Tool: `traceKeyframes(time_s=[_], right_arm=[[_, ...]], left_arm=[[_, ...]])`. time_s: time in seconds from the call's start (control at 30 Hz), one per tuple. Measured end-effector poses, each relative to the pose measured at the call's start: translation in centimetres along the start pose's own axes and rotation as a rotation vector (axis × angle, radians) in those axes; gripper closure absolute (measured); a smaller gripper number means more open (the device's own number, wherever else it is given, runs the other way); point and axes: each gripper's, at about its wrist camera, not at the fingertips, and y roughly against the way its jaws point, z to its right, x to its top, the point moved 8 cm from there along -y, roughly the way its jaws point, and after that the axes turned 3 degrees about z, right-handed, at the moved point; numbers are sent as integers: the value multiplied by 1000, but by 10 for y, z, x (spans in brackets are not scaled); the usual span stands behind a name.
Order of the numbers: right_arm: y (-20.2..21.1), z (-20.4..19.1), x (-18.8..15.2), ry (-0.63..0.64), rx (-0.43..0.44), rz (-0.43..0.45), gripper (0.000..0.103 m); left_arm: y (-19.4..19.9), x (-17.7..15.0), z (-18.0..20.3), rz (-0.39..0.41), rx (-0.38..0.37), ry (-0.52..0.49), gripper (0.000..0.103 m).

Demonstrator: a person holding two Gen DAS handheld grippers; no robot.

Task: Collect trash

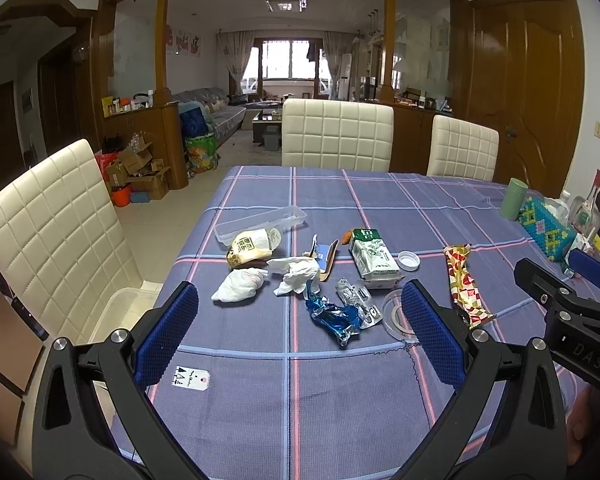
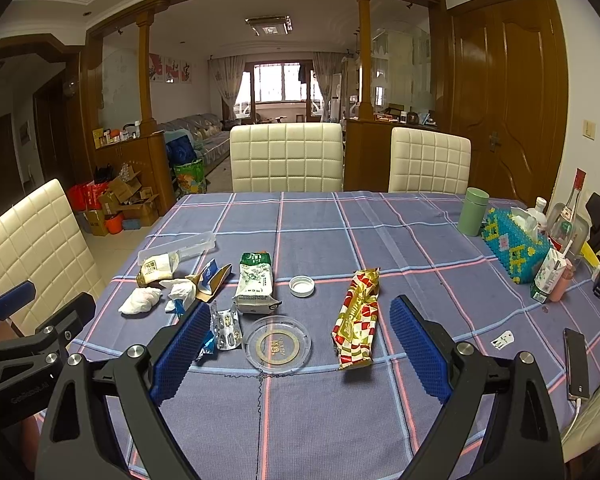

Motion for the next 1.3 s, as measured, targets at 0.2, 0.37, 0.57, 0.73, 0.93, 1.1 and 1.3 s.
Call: traceKeyframes(time_s=[0.2,0.37,0.57,0.73,0.93,1.1,1.3], right_arm=[[2,1,-1,1,0,0,14],[3,2,0,0,0,2,14],[3,2,0,0,-2,4,14],[2,0,-1,-1,-1,0,14],[4,1,0,-1,0,1,14],[5,1,0,0,0,3,14],[4,3,0,2,2,2,14]], left_arm=[[0,-1,1,-1,0,-2,3],[-1,0,0,0,0,-1,3],[-1,-1,0,-1,1,-1,3],[-1,-1,0,-1,0,-1,3],[-3,-4,-1,-13,2,0,3],[-4,-5,-2,-15,1,0,3],[-5,-6,-3,-20,1,2,3]])
